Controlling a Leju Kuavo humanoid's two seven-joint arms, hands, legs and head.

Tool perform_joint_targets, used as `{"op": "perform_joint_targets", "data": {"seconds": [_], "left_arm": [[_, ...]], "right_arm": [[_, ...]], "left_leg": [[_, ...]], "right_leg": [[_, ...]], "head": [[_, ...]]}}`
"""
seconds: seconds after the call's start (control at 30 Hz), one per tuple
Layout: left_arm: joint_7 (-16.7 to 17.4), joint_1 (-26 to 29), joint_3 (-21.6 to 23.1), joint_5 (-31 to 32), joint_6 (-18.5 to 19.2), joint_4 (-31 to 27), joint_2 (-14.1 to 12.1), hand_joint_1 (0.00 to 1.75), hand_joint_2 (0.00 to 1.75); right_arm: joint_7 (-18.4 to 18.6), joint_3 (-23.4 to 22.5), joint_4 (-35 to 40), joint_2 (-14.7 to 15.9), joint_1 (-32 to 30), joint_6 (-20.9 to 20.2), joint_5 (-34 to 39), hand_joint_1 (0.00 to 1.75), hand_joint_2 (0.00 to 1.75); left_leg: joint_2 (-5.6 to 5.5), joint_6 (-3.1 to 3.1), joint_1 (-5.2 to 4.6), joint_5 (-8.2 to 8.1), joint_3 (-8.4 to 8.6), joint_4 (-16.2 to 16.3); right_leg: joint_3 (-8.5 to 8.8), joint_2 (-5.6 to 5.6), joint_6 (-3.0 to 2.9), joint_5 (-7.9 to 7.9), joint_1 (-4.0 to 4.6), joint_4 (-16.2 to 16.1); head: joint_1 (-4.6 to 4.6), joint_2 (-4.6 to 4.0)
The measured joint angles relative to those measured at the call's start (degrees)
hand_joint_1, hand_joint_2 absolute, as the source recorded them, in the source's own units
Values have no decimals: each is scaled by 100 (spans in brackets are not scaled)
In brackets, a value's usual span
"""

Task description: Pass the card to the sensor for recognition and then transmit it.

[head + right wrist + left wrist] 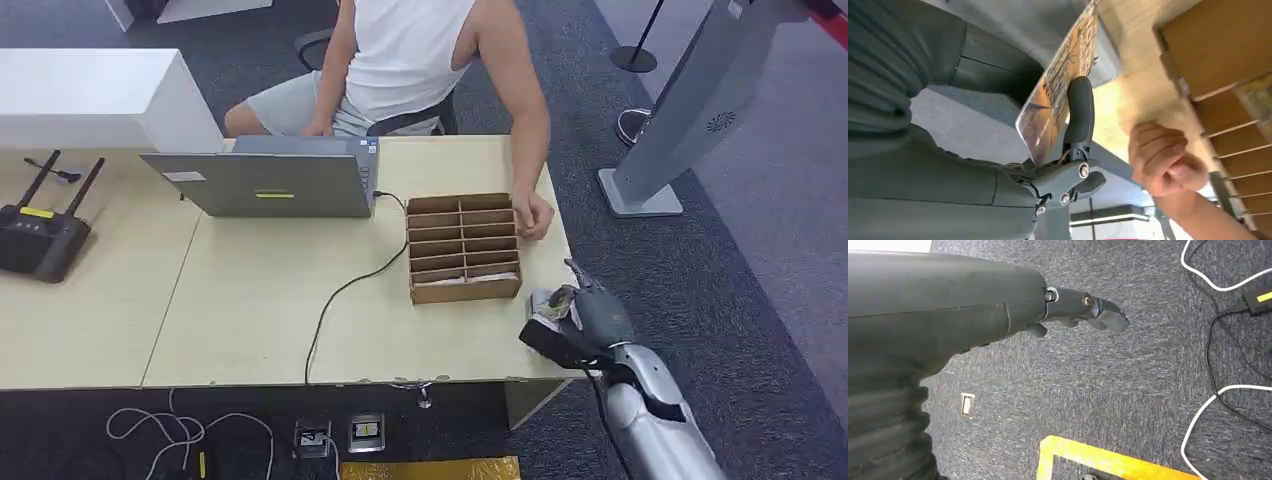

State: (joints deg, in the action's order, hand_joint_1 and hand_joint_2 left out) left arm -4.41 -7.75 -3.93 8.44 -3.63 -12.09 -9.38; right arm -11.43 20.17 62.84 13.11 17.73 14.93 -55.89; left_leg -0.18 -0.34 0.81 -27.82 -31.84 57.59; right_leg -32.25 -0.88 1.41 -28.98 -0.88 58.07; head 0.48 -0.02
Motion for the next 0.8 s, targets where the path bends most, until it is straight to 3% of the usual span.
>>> {"op": "perform_joint_targets", "data": {"seconds": [0.4, 0.8], "left_arm": [[0, -3, 0, 20, 0, 2, -4, 0, 175], [2, -2, 0, 48, -4, 2, -20, 0, 175]], "right_arm": [[24, 337, -389, -59, 18, 179, 125, 175, 175], [24, 365, -474, 9, 586, 48, 184, 175, 175]], "left_leg": [[1, 0, -1, 0, 1, 1], [1, 0, -1, 0, 0, 1]], "right_leg": [[0, 1, -1, 0, -1, 0], [-1, 2, 0, 0, -1, 1]], "head": [[2, 0], [0, 0]]}}
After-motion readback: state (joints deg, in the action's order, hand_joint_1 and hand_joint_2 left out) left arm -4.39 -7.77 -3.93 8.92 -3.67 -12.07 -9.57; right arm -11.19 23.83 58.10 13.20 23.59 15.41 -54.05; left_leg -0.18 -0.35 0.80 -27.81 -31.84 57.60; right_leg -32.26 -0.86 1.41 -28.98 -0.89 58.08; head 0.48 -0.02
